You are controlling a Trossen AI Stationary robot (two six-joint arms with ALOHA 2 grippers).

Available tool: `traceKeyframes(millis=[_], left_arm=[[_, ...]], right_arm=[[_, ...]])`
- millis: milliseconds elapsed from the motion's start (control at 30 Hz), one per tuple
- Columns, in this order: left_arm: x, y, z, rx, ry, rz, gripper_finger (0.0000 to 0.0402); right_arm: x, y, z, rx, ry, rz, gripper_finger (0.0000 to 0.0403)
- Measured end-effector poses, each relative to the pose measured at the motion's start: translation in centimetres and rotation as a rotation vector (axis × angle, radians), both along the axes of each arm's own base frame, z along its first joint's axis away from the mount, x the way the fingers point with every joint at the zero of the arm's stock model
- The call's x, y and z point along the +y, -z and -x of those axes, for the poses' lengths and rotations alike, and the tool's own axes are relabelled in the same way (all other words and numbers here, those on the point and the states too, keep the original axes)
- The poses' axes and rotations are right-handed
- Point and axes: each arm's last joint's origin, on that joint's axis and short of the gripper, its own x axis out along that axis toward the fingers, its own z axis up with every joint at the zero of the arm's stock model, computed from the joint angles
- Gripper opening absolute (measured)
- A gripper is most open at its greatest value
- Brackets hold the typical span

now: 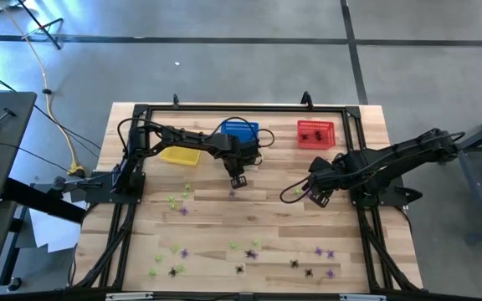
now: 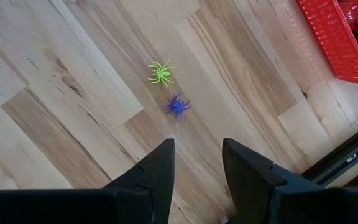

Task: Sort Halloween decoration
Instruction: Put the purple spider toy into the blue bin

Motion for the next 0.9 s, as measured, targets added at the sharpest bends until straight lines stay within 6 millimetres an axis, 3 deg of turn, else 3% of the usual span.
traceKeyframes(millis=[900], left_arm=[[-0.2,-4.2,0.1,-0.026,-0.002,-0.008,0.0]], right_arm=[[0.0,0.0,0.0,-0.001,0.0,0.002,0.013]])
